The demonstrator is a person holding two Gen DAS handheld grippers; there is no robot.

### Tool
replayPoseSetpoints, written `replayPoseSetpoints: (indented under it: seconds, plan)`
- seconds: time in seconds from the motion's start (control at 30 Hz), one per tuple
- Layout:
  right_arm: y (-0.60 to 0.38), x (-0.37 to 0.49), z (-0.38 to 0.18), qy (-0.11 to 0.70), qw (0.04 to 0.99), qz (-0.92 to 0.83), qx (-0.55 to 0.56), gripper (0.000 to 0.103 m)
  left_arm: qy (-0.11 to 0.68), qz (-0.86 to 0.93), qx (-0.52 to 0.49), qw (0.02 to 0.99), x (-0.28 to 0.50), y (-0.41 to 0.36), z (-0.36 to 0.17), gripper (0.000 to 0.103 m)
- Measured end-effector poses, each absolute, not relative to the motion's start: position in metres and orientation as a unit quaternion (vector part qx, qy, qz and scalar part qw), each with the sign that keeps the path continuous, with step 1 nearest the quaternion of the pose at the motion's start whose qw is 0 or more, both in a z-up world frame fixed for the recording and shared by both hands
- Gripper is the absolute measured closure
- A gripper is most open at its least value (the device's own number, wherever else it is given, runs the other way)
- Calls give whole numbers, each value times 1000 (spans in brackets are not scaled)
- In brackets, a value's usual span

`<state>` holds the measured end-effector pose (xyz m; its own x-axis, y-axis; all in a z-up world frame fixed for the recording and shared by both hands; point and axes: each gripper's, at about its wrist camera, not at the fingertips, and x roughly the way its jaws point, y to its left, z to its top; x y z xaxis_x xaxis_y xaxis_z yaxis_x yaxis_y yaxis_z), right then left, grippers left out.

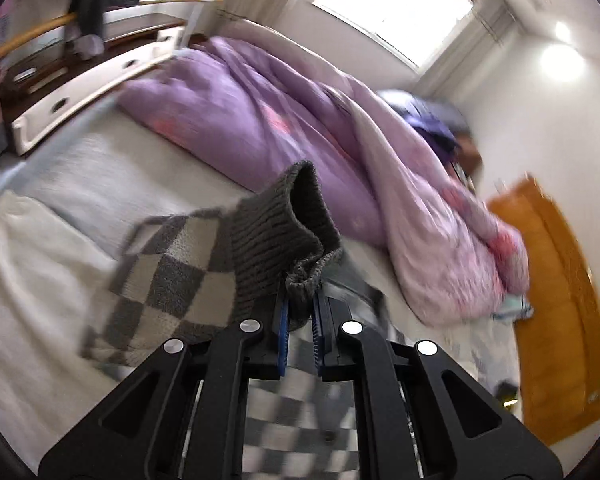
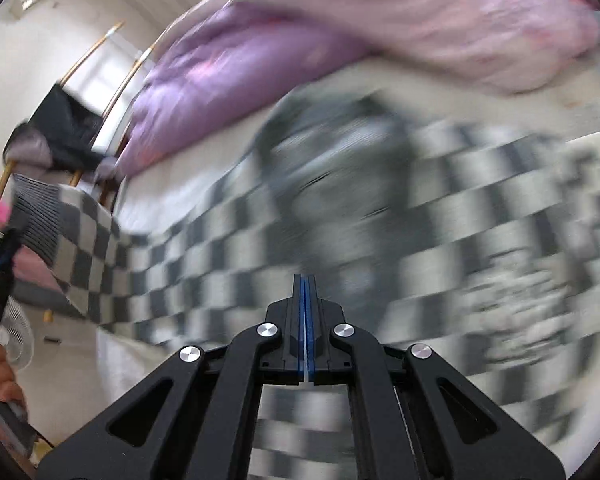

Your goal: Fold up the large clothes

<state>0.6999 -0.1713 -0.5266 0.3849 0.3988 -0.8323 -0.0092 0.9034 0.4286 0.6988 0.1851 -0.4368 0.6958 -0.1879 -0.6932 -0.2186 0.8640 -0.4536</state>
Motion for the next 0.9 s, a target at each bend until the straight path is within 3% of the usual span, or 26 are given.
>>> replayPoseSetpoints:
  seconds: [0.27,0.53,0.63,0.67,0.7,0.77,0.9]
  plan:
    - [-376,693,-504,508,843,9,177,101,478,-37,-210,852,744,-12,-511,94]
    - [-519,678,-538,501,835,-87,209,98,561,-3,-118,819,752,-95,-609,93]
    - [-560,672,-553,492,827,-128,241,93,578,4,-95,811,747,-98,-628,78]
    - [-568,672,-556,491,823,-140,250,88,582,2,-91,808,746,-102,-634,73]
    - [-580,671,-564,492,815,-162,261,73,586,2,-89,805,746,-102,-638,68]
    - [-602,670,-579,487,804,-182,288,64,595,-4,-91,799,743,-109,-644,49]
    - [-641,666,-611,489,770,-218,347,61,601,-39,-95,793,739,-129,-651,48]
